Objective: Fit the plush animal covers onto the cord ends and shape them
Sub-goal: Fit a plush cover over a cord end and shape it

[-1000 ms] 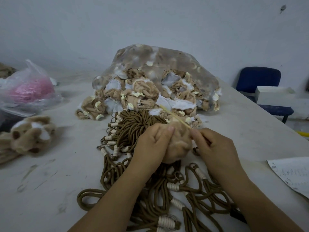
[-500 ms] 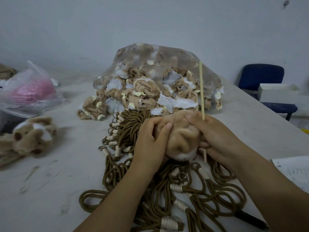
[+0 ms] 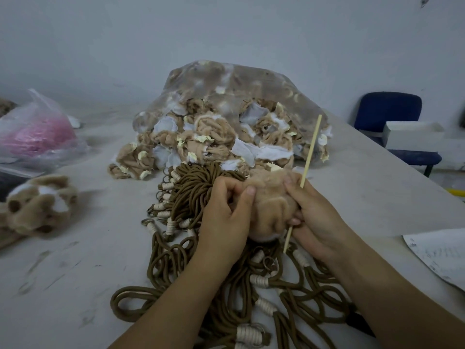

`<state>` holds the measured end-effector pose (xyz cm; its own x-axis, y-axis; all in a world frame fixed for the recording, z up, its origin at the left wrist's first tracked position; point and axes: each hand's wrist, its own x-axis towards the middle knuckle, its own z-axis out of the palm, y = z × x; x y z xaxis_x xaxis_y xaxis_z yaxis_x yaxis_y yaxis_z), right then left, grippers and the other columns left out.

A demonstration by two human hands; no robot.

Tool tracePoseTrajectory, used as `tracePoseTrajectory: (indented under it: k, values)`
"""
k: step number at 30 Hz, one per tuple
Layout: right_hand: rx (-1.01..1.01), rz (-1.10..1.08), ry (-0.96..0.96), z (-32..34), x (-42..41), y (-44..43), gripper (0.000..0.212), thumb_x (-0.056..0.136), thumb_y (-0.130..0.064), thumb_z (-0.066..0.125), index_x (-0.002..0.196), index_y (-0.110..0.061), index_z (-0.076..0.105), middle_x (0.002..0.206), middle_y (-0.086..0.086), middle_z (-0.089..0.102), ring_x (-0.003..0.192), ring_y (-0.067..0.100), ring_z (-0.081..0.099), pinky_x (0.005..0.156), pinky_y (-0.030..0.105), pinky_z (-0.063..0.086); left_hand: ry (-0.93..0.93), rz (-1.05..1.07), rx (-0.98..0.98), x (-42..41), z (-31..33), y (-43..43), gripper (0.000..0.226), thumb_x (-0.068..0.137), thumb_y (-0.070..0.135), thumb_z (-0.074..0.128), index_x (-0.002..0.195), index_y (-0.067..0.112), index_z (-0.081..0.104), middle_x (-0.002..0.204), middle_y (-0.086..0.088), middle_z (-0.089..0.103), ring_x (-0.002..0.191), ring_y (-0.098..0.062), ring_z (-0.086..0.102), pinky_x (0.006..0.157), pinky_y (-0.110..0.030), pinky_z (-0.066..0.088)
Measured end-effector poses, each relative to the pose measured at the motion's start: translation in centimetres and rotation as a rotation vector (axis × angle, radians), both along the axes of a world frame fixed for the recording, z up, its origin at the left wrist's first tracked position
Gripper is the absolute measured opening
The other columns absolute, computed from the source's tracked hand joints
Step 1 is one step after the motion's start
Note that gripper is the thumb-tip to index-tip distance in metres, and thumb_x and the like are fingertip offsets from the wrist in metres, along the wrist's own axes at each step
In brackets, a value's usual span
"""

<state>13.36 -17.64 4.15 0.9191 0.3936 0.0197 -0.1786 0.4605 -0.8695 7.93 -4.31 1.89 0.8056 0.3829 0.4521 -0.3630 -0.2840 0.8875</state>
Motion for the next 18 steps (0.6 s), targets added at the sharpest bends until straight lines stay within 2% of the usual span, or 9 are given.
tracePoseTrajectory:
  k: [2,4,6,8,10,12,13,15,18]
  values:
    - [-0.036,-0.055,-0.044,-0.07,0.10,-0.05,0.008,0.100,-0.017,0.044,0.099,-0.016,0.052,0.048,-0.003,0.046,0.034,0.002,0.034,0.033,0.013,0.030,0.021,-0.168,-0.222,0.00,0.11,-0.18,0.011,0.098,0.020,0.055,0.089,0.019,0.049,0.061,0.002,0.062,0.050,-0.010,0.060,0.049,-0.020,0.049]
    - [-0.064,-0.098,-0.080,-0.01,0.14,0.02,0.008,0.101,-0.015,0.043,0.102,-0.018,0.051,0.050,-0.005,0.045,0.036,0.001,0.033,0.035,0.013,0.030,0.021,-0.282,-0.429,0.17,0.14,-0.30,0.010,0.097,0.014,0.055,0.091,0.011,0.048,0.070,-0.001,0.066,0.058,-0.016,0.067,0.055,-0.023,0.055]
    - [-0.077,-0.116,-0.107,-0.01,0.25,0.05,0.010,0.100,-0.012,0.043,0.103,-0.019,0.050,0.055,-0.005,0.044,0.038,0.002,0.032,0.037,0.013,0.030,0.030,-0.314,-0.539,0.35,0.20,-0.28,0.008,0.096,0.012,0.057,0.092,0.010,0.050,0.083,-0.006,0.063,0.066,-0.017,0.068,0.061,-0.024,0.056]
    - [-0.085,-0.116,-0.153,-0.07,0.22,0.03,0.011,0.099,-0.008,0.044,0.097,-0.017,0.049,0.056,-0.006,0.046,0.042,0.002,0.034,0.039,0.014,0.031,0.069,-0.331,-0.572,0.39,0.17,-0.31,0.015,0.090,0.024,0.065,0.095,0.013,0.056,0.090,-0.006,0.063,0.073,-0.016,0.068,0.064,-0.025,0.056]
    - [-0.080,-0.096,-0.189,-0.17,0.14,0.09,0.016,0.097,-0.003,0.044,0.089,-0.017,0.046,0.060,-0.007,0.046,0.047,0.002,0.035,0.041,0.015,0.032,0.166,-0.325,-0.469,0.27,-0.05,-0.32,0.028,0.080,0.043,0.073,0.095,0.022,0.064,0.093,0.000,0.068,0.085,-0.016,0.069,0.071,-0.030,0.057]
    - [-0.063,-0.078,-0.197,-0.25,0.06,0.12,0.021,0.094,0.002,0.042,0.084,-0.017,0.044,0.065,-0.004,0.046,0.052,0.003,0.037,0.044,0.016,0.032,0.253,-0.291,-0.289,0.05,-0.10,-0.38,0.016,0.081,0.045,0.071,0.089,0.031,0.068,0.091,0.000,0.070,0.089,-0.018,0.069,0.080,-0.037,0.059]
    - [-0.057,-0.078,-0.198,-0.35,0.10,0.03,0.022,0.093,0.003,0.042,0.082,-0.016,0.044,0.066,-0.003,0.047,0.053,0.003,0.038,0.045,0.016,0.032,0.255,-0.260,-0.226,0.01,-0.10,-0.35,0.010,0.085,0.041,0.070,0.086,0.031,0.068,0.087,-0.001,0.068,0.085,-0.017,0.067,0.080,-0.036,0.058]
    - [-0.038,-0.084,-0.203,-0.40,0.29,-0.20,0.023,0.088,0.004,0.041,0.077,-0.016,0.043,0.065,-0.005,0.050,0.054,0.004,0.041,0.047,0.018,0.033,0.202,-0.189,-0.126,0.03,-0.06,-0.23,0.008,0.089,0.031,0.069,0.082,0.030,0.065,0.079,0.008,0.060,0.072,-0.004,0.058,0.066,-0.021,0.050]
    - [0.008,-0.077,-0.200,-0.55,0.60,-0.26,0.004,0.081,-0.015,0.047,0.083,-0.013,0.045,0.068,-0.003,0.050,0.060,0.008,0.045,0.053,0.022,0.036,0.064,-0.113,0.042,-0.19,0.30,-0.40,0.013,0.091,0.020,0.066,0.081,0.026,0.061,0.089,0.007,0.054,0.073,0.004,0.053,0.068,-0.008,0.042]
